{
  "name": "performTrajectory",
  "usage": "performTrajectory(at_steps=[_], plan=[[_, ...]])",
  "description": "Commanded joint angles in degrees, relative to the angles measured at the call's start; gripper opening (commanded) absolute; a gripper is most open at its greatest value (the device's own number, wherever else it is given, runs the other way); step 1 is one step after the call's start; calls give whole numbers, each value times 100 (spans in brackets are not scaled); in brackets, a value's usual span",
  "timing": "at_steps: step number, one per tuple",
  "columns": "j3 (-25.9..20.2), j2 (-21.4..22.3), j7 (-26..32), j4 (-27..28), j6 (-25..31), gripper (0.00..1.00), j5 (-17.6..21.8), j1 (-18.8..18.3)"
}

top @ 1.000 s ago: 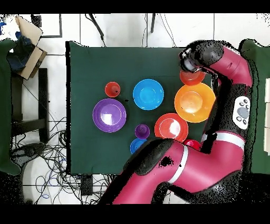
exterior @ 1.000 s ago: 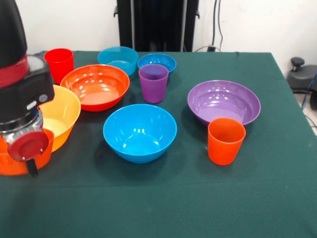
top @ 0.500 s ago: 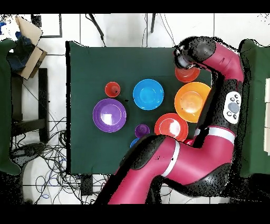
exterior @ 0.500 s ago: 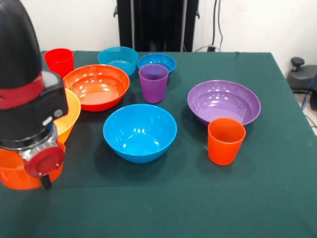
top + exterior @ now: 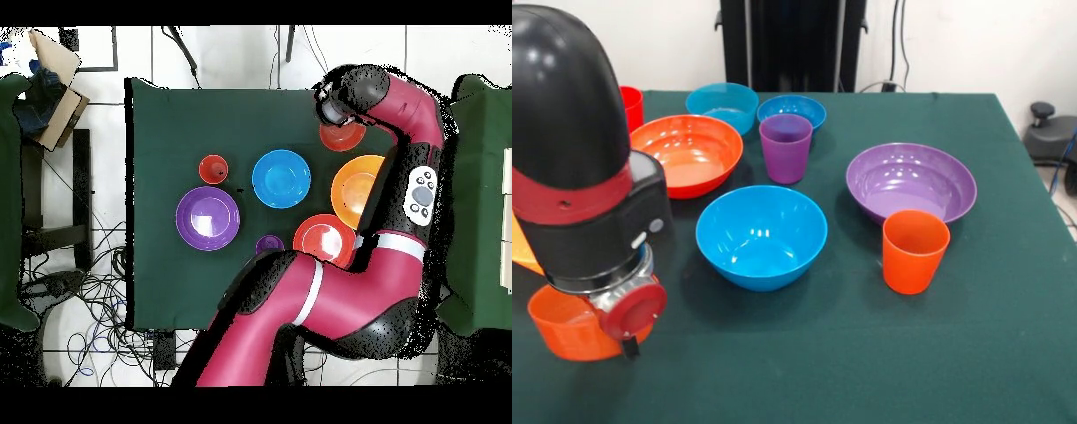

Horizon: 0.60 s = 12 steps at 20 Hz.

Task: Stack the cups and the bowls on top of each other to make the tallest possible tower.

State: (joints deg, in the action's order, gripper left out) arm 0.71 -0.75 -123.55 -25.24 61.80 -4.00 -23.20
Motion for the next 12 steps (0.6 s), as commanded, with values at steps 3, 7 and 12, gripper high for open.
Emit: performTrajectory(at_steps=[3, 7, 12], plan=[[-348, -242, -89, 120, 389, 0, -14, 253], [-203, -241, -409, -103, 171, 0, -6, 311], [-64, -108, -563, -435, 49, 0, -12, 356]])
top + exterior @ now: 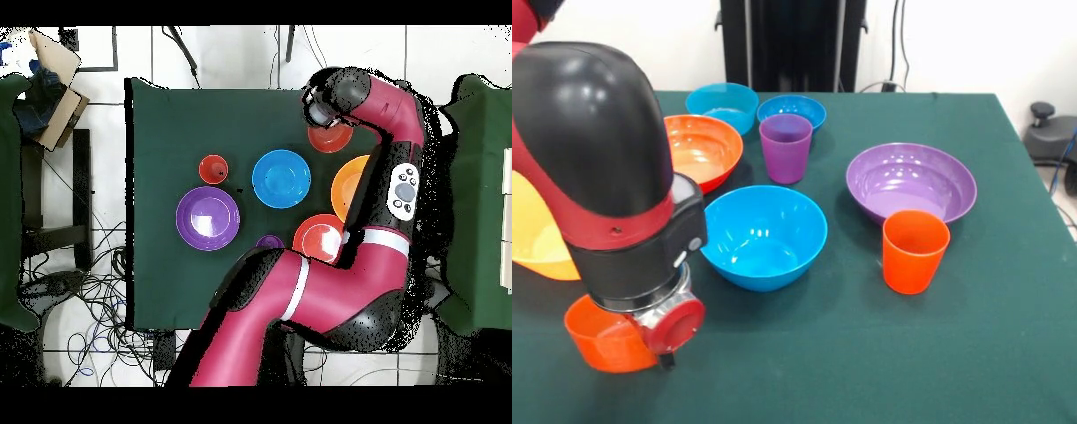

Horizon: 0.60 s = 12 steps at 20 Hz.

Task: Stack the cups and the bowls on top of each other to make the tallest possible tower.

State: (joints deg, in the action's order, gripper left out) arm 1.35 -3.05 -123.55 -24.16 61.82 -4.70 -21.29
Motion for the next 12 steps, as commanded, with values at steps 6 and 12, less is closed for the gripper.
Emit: performTrajectory(at_steps=[6, 12], plan=[[202, 422, -1185, -746, 408, 100, -48, 297], [518, 935, -1298, -1022, 909, 100, -212, 370]])
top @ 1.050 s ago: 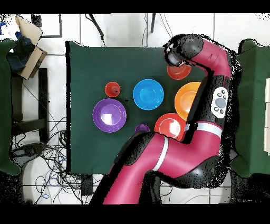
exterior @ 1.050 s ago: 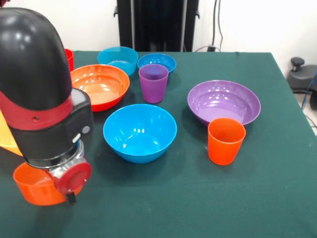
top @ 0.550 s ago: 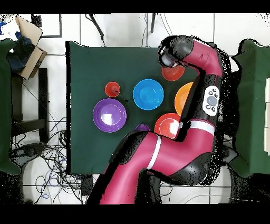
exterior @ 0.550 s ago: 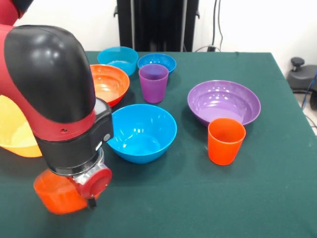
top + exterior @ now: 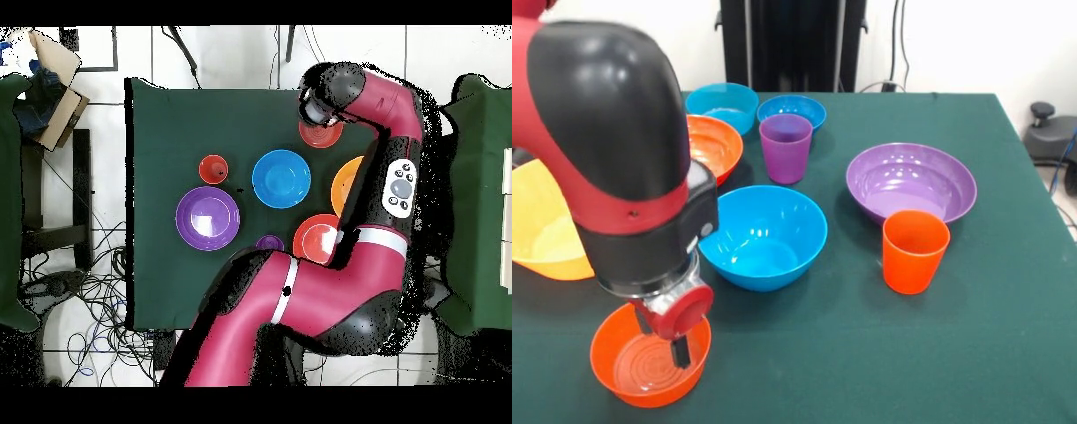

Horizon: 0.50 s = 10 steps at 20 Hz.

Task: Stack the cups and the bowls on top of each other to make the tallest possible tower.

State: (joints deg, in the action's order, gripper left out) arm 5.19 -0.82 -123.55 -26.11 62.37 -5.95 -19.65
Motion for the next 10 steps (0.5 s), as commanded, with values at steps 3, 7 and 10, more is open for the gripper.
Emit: performTrajectory(at_steps=[3, 7, 10], plan=[[262, 956, -1287, -1043, 951, 100, -146, 229], [374, 1198, -1266, -1439, 757, 100, -180, 289], [374, 1341, -1225, -1811, 455, 100, -258, 324]])
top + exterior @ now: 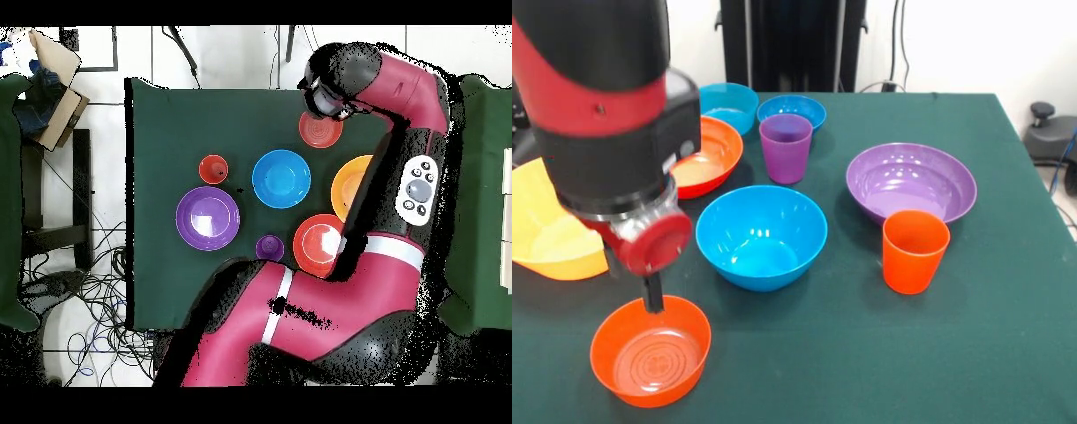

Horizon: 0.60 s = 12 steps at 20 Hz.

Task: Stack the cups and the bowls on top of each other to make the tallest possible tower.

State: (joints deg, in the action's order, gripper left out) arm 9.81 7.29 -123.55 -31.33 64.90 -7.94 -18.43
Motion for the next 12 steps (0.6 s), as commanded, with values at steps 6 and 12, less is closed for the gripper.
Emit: performTrajectory(at_steps=[6, 12], plan=[[-86, 493, -1480, -1815, -604, 100, -236, 347], [167, 789, -1876, -2402, -947, 100, -362, 699]])
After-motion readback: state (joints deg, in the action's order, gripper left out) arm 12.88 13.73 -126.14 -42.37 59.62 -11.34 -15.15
